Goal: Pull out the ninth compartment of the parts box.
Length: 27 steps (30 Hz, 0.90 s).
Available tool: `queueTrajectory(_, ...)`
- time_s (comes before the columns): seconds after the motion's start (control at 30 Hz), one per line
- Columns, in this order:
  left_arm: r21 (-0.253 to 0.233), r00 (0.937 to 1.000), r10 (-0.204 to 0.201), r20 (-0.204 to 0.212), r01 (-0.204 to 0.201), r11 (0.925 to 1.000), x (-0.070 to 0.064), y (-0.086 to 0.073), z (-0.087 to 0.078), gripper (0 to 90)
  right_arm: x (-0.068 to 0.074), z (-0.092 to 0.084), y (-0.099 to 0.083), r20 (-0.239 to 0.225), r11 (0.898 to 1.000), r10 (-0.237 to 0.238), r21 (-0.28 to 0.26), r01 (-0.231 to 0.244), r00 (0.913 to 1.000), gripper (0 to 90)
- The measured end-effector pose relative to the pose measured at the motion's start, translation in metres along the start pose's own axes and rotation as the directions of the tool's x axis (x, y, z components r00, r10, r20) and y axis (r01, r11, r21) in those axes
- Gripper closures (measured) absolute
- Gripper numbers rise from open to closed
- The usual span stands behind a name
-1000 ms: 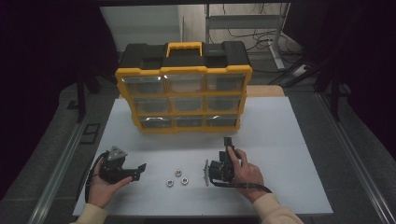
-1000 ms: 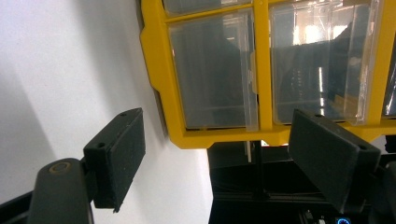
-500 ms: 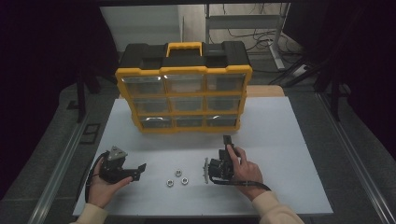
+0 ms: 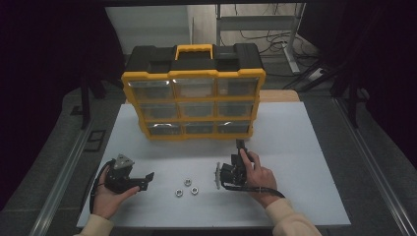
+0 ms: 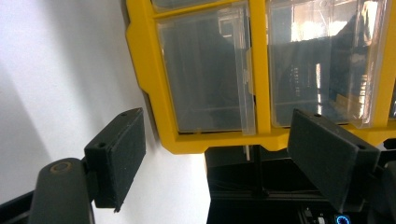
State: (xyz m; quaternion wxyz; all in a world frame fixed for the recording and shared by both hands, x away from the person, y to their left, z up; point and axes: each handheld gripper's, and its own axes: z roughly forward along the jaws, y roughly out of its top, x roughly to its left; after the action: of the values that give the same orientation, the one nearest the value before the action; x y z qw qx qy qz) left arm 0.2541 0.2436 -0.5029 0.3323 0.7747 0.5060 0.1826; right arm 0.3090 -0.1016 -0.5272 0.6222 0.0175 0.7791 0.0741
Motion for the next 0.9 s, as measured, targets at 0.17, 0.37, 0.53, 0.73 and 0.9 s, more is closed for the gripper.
queueTrajectory(0.17,-0.003,1.0000,-0.003,0.006,0.003,1.0000,0.000,0.000,0.000,10.0,-0.002,0.004,0.000,0.002,1.000,0.002,0.004,-0.002,1.0000,20.3)
queueTrajectory(0.37,-0.004,1.0000,0.001,0.006,-0.001,1.0000,-0.002,0.001,0.000,10.0,-0.003,0.009,-0.002,-0.001,1.000,0.011,0.015,-0.011,0.9999,20.5)
queueTrajectory(0.53,-0.004,1.0000,0.000,0.006,0.000,1.0000,-0.002,0.001,0.000,10.0,-0.006,0.010,-0.002,-0.006,0.999,0.008,0.047,-0.008,1.0000,20.9)
queueTrajectory(0.73,-0.002,1.0000,0.000,0.006,0.000,1.0000,-0.001,0.001,0.000,10.0,-0.006,0.015,-0.004,0.002,0.999,0.021,0.027,-0.021,0.9998,20.9)
queueTrajectory(0.9,-0.002,1.0000,0.001,0.007,-0.001,1.0000,-0.002,0.001,0.000,10.0,-0.005,0.016,-0.001,0.064,0.999,-0.004,0.054,0.000,0.9980,21.1)
